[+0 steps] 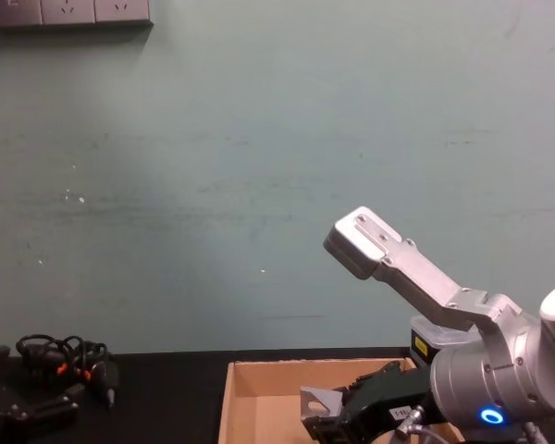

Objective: Use one hand to pick up the angle iron from the table and place it into the box.

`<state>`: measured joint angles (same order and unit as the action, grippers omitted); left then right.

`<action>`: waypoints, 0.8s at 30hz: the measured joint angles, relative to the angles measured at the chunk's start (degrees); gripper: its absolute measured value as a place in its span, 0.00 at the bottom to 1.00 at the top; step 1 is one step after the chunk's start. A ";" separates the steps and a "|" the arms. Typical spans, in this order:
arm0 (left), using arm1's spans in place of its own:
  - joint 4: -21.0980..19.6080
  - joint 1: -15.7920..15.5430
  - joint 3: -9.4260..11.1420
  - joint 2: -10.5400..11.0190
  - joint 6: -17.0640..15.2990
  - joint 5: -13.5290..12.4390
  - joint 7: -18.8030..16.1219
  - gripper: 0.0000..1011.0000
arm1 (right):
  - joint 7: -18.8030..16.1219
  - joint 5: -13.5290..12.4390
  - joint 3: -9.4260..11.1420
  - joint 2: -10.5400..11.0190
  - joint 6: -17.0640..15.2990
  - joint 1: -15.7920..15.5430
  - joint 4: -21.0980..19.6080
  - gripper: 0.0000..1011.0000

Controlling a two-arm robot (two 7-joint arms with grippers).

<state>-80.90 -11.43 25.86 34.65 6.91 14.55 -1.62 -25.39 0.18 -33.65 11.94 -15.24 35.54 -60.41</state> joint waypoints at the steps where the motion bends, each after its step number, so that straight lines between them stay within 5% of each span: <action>1: 0.00 0.00 0.00 0.00 0.00 0.00 0.00 0.99 | -0.18 0.18 0.14 -0.07 0.10 -0.01 0.07 0.48; 16: 0.00 0.00 0.00 0.00 0.00 0.00 0.00 0.99 | -0.25 1.20 2.28 -0.35 1.15 -1.06 -0.92 0.91; 24: 0.00 0.00 0.00 0.00 0.00 0.00 0.00 0.99 | 0.63 0.99 3.81 0.06 1.68 -2.74 -4.14 0.99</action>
<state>-80.90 -11.43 25.86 34.65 6.91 14.55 -1.62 -24.76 1.17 -29.84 12.01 -13.56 32.80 -64.55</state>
